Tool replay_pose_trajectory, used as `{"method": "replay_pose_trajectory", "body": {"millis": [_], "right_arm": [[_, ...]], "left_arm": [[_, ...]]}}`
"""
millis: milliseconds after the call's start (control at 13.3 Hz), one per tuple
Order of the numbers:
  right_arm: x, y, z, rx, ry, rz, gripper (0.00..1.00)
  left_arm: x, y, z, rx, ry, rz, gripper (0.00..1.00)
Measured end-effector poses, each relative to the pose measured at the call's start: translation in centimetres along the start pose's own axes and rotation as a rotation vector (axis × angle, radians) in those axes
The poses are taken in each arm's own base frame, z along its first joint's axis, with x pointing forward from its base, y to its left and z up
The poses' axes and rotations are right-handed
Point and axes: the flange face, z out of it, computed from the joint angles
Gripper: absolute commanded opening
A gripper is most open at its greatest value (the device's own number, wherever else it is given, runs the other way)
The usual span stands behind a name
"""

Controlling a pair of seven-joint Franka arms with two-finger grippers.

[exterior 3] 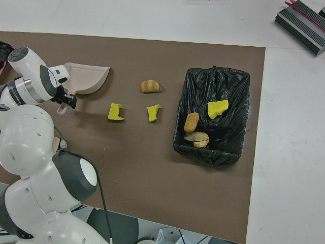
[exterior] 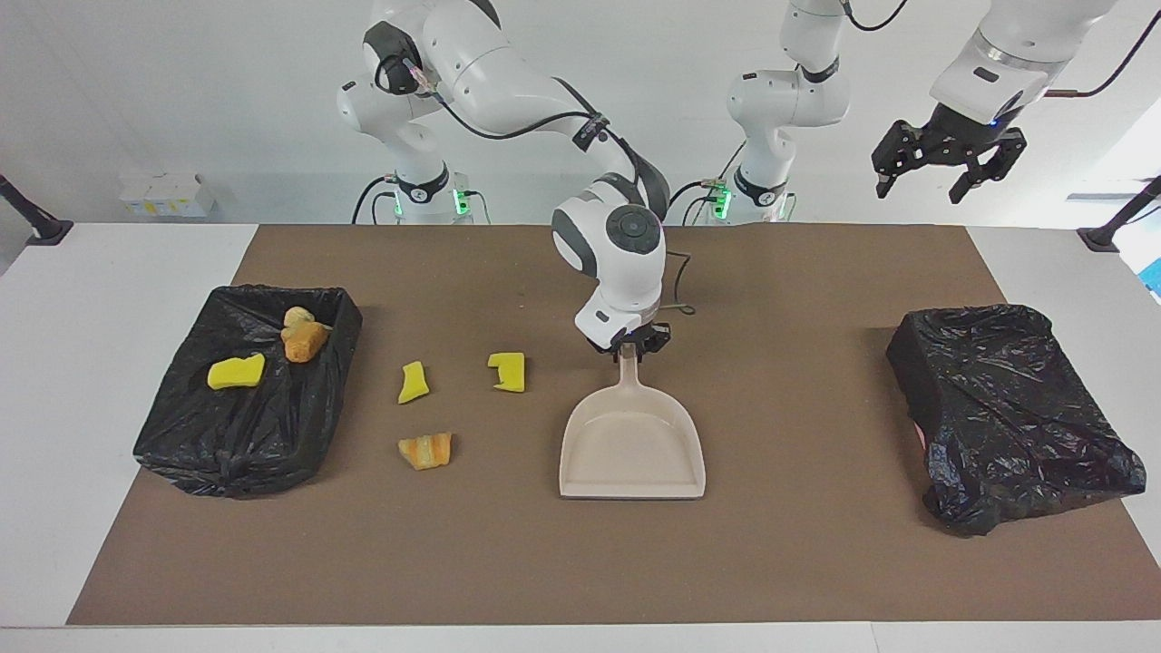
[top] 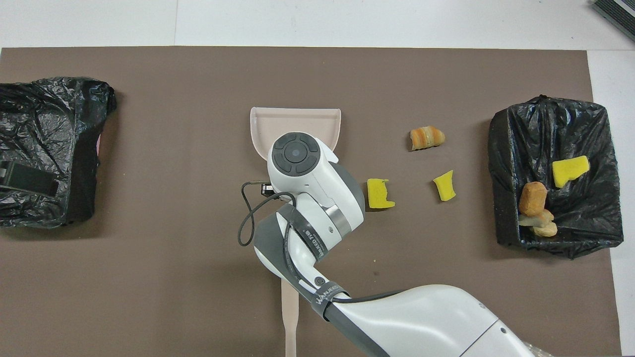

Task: Sweep and dump trash in bin
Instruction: 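Lower the dustpan onto the mat and open the right gripper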

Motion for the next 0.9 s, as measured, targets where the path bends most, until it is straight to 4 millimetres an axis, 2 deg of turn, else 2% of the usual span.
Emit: {"method": "replay_pose_trajectory", "body": {"millis": [225,450,676,901], "right_arm": [[0.1,0.4,-2.0,-0.011,0.006,0.001,1.00],[-0.8,0.8,-5.8,-0.017,0.009,-0.001,1.00],[-2.3,1.9,-9.8,-0.035,-0.004,0.000,1.00],[-5.0,3.3,-12.2,-0.064,-0.027,-0.008,1.00]], "left_arm": [[0.0,0.0,0.0,0.000,0.000,-0.004,1.00],[0.0,0.0,0.0,0.000,0.000,-0.004,1.00],[0.0,0.3,-0.1,0.000,0.001,0.001,1.00],[0.0,1.1,-0.2,0.001,0.006,0.016,1.00]]}}
